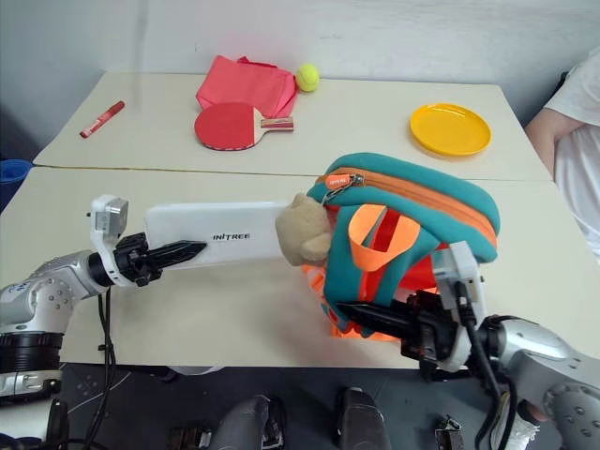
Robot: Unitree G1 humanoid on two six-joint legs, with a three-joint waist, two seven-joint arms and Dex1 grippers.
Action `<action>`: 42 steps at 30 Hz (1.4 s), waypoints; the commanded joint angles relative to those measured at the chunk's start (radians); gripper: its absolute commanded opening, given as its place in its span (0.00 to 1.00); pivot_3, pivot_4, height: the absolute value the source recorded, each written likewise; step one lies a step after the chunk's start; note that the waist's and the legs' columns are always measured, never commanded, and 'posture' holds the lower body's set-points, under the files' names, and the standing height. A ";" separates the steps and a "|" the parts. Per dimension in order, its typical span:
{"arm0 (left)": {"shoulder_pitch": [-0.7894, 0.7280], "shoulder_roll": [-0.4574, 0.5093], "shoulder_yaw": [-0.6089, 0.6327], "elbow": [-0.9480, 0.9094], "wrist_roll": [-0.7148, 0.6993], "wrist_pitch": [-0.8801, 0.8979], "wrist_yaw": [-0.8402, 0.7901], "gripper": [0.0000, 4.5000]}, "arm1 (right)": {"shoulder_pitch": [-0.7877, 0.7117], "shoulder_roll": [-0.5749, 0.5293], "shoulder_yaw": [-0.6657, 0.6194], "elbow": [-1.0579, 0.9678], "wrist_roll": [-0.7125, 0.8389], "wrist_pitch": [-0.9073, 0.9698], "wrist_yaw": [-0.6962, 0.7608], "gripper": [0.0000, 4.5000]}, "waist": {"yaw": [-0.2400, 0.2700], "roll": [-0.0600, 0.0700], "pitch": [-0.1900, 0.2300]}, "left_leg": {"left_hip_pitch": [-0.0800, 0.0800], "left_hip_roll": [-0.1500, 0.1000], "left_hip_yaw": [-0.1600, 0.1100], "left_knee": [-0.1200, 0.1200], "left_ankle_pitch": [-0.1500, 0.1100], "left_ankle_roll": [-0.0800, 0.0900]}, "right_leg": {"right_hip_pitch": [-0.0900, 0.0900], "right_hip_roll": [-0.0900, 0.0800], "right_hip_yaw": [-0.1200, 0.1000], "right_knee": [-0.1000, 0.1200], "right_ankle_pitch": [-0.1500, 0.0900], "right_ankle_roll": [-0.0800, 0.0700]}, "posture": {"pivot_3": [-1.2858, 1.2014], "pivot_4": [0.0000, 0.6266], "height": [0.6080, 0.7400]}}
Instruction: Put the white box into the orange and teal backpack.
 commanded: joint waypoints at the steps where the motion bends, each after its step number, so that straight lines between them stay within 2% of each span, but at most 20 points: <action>1: 0.041 0.020 0.103 -0.111 -0.122 0.095 0.041 0.29 | 0.026 -0.052 -0.093 0.103 -0.085 -0.028 0.095 0.00 | 0.002 0.000 0.000 | 0.000 0.000 0.000 0.000 0.000 0.000 | 0.000 0.000 0.000 0.000 0.000 0.000 | 0.52 0.24 1.00; 5: 0.115 0.001 0.169 -0.190 -0.186 0.139 0.098 0.29 | 0.042 -0.136 -0.161 0.246 -0.178 -0.029 0.222 0.00 | 0.011 0.000 0.000 | 0.000 0.000 0.000 0.000 0.000 -0.001 | 0.000 0.000 0.000 0.001 0.000 0.000 | 0.52 0.24 1.00; 8: 0.100 -0.028 0.184 -0.226 -0.222 0.140 0.141 0.29 | 0.043 -0.183 -0.163 0.303 -0.253 -0.045 0.301 0.00 | 0.022 -0.001 0.000 | 0.000 0.000 0.000 0.002 0.000 -0.001 | 0.000 0.000 0.000 0.001 0.000 0.000 | 0.52 0.24 1.00; 12: -0.002 -0.082 0.117 -0.307 -0.265 0.157 0.192 0.29 | -0.024 -0.173 -0.133 0.323 -0.298 -0.065 0.303 0.00 | 0.046 -0.001 0.001 | 0.000 0.000 -0.001 0.005 0.000 -0.001 | 0.001 0.000 0.000 0.003 0.001 0.000 | 0.52 0.24 1.00; 16: -0.057 -0.098 0.028 -0.347 -0.236 0.128 0.157 0.29 | -0.045 -0.141 -0.105 0.293 -0.292 -0.040 0.289 0.00 | 0.046 -0.001 0.001 | 0.000 0.000 -0.001 0.005 -0.001 -0.002 | 0.001 0.000 0.000 0.002 0.001 0.000 | 0.52 0.24 1.00; 19: -0.087 -0.133 0.003 -0.314 -0.222 0.095 0.172 0.29 | -0.050 -0.123 -0.095 0.282 -0.289 -0.027 0.277 0.00 | 0.042 -0.001 0.001 | 0.000 0.000 0.001 0.004 -0.001 -0.002 | 0.000 0.002 0.000 0.001 0.001 0.000 | 0.52 0.24 1.00; 22: -0.116 -0.222 -0.039 -0.286 -0.156 -0.006 0.208 0.29 | -0.011 -0.105 -0.100 0.247 -0.272 -0.005 0.264 0.00 | 0.044 -0.001 0.001 | 0.000 0.000 0.002 0.006 0.000 -0.001 | 0.001 0.002 0.000 0.002 0.001 0.000 | 0.52 0.24 1.00; 23: -0.130 -0.240 -0.026 -0.280 -0.180 0.002 0.220 0.29 | 0.005 -0.100 -0.108 0.236 -0.265 0.004 0.260 0.00 | 0.046 -0.001 0.001 | 0.000 0.000 0.001 0.006 0.001 0.000 | 0.001 0.002 0.000 0.002 0.001 0.000 | 0.52 0.24 1.00; 27: -0.141 -0.203 0.013 -0.255 -0.245 0.064 0.186 0.29 | 0.054 -0.093 -0.145 0.212 -0.251 0.019 0.254 0.00 | 0.046 -0.002 0.001 | -0.001 0.000 0.000 0.006 0.001 0.000 | 0.001 0.001 0.000 0.002 0.001 0.001 | 0.52 0.24 1.00; 30: -0.159 -0.143 0.005 -0.208 -0.227 0.076 0.128 0.29 | 0.068 -0.099 -0.162 0.212 -0.246 0.023 0.259 0.00 | 0.044 -0.002 0.001 | -0.001 0.000 0.000 0.006 0.001 0.000 | 0.001 0.001 0.000 0.002 0.001 0.001 | 0.52 0.24 1.00; 33: -0.199 -0.127 -0.009 -0.172 -0.209 0.063 0.104 0.29 | 0.073 -0.098 -0.168 0.208 -0.250 0.024 0.262 0.00 | 0.044 -0.002 0.001 | -0.001 0.000 0.000 0.006 0.001 0.000 | 0.001 0.001 0.000 0.002 0.001 0.001 | 0.52 0.24 1.00; 38: -0.245 -0.161 -0.029 -0.113 -0.166 0.006 0.093 0.29 | 0.096 -0.095 -0.179 0.200 -0.250 0.027 0.262 0.00 | 0.047 -0.002 0.001 | -0.001 -0.001 0.000 0.006 0.001 0.000 | 0.001 0.001 -0.001 0.002 0.001 0.001 | 0.52 0.24 1.00; 42: -0.291 -0.231 -0.078 -0.072 -0.107 -0.061 0.098 0.29 | 0.105 -0.102 -0.173 0.196 -0.246 0.038 0.271 0.00 | 0.048 -0.002 0.001 | -0.001 -0.001 0.000 0.006 0.001 0.001 | 0.002 0.001 -0.001 0.002 0.001 0.001 | 0.52 0.24 1.00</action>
